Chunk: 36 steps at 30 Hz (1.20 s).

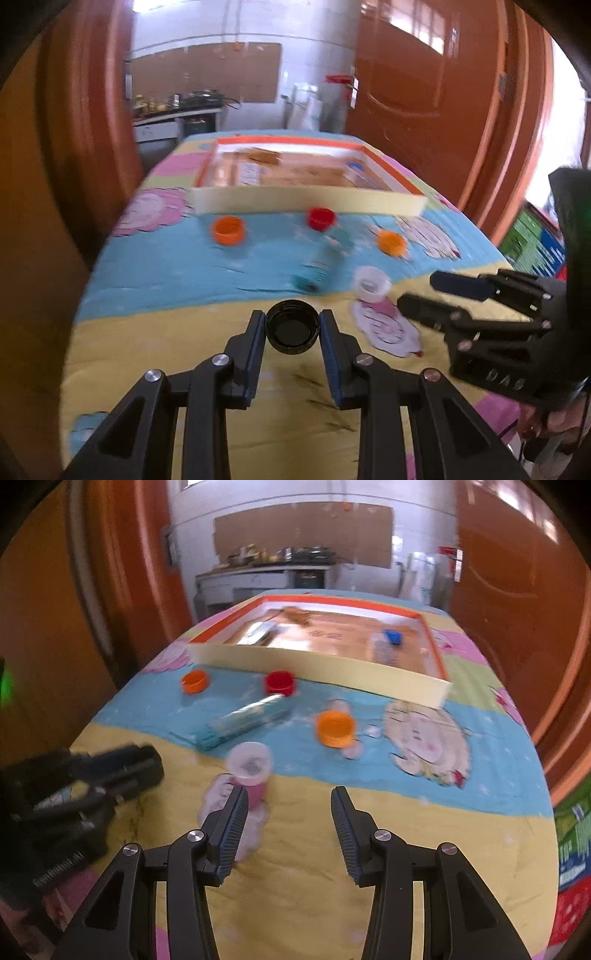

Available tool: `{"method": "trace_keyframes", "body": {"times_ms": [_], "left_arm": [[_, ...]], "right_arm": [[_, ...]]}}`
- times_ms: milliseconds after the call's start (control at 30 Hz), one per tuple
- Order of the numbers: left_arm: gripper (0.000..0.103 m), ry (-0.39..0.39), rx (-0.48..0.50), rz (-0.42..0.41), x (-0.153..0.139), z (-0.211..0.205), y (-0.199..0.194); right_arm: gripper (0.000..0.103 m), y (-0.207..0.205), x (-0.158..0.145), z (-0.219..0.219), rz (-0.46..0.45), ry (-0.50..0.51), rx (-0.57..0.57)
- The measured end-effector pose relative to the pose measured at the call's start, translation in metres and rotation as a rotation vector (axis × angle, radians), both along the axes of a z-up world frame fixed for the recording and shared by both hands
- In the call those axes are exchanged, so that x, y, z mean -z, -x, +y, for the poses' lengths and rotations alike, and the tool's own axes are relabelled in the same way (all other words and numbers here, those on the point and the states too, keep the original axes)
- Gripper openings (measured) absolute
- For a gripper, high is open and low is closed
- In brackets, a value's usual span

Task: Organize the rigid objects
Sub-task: 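Grasp the black cap with the left tool while the right tool grasps the white cap, then carry the black cap and white cap over the tray with both tools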

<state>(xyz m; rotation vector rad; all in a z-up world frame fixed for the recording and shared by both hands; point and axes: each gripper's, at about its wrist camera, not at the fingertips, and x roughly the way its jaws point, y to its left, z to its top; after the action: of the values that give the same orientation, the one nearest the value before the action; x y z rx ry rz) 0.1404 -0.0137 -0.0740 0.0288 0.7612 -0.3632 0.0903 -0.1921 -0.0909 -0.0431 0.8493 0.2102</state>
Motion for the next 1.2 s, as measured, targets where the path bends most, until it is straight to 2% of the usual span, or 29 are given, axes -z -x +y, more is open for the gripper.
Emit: {"method": "trace_keyframes", "body": {"times_ms": [233,433,467,500,533,767,1200], "left_arm": [[0.03,0.03,-0.042,-0.022,-0.009,0.024,0.001],[0.03,0.047,-0.059,-0.019,-0.005,0.035,-0.003],[0.03,0.047,-0.06,-0.018,-0.005,0.035,-0.004],[0.03,0.048,-0.06,-0.018,-0.004,0.036,-0.004],[0.03,0.048,-0.061,-0.018,-0.003,0.036,-0.005],[0.03,0.048,-0.063,-0.015,-0.002,0.037,-0.005],[0.03,0.035,-0.045,-0.1,-0.038,0.028,-0.012]], "right_arm": [[0.048,-0.022,0.01,0.029,0.039,0.089,-0.04],[0.048,-0.033,0.013,0.031,0.046,0.081,-0.036],[0.045,-0.034,0.013,0.031,0.046,0.08,-0.04],[0.033,-0.034,0.013,0.032,0.046,0.075,-0.044],[0.031,-0.034,0.013,0.032,0.045,0.064,-0.052],[0.03,-0.033,0.011,0.03,0.041,0.037,-0.053],[0.03,-0.012,-0.037,0.012,-0.082,0.029,-0.035]]}}
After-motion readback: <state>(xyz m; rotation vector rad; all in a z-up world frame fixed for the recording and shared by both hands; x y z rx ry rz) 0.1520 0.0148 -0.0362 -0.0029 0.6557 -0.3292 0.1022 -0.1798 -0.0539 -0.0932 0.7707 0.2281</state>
